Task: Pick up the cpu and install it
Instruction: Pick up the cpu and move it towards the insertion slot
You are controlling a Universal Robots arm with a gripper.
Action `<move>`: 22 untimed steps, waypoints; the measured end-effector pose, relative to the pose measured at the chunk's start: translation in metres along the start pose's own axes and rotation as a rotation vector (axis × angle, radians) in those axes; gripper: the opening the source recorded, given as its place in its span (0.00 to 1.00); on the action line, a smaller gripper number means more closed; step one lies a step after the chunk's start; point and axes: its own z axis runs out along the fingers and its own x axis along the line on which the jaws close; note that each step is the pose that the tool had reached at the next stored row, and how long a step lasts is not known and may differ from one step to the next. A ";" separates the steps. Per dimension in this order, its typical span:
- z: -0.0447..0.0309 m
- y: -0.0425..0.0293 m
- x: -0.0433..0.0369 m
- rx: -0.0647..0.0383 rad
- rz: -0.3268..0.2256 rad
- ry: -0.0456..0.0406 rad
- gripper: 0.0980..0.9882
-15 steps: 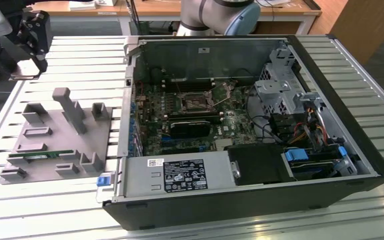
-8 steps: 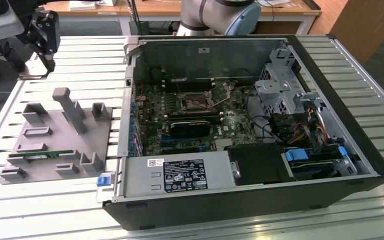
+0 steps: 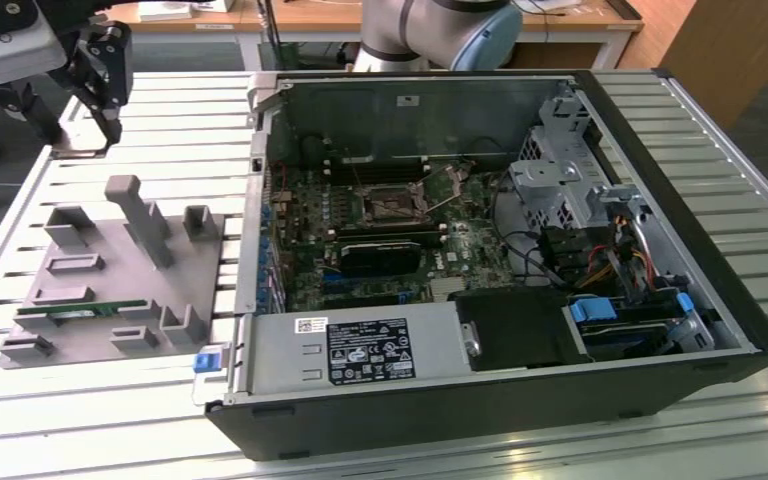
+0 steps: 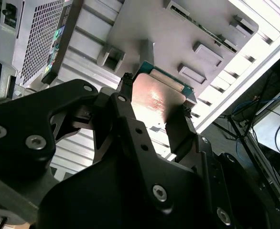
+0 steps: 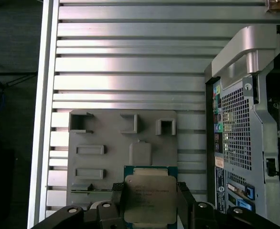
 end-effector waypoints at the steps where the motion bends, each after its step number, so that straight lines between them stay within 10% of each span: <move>1: 0.0000 0.0000 -0.0013 0.000 0.000 0.0000 0.48; 22: -0.0011 0.0002 -0.0366 0.000 0.000 0.0000 0.48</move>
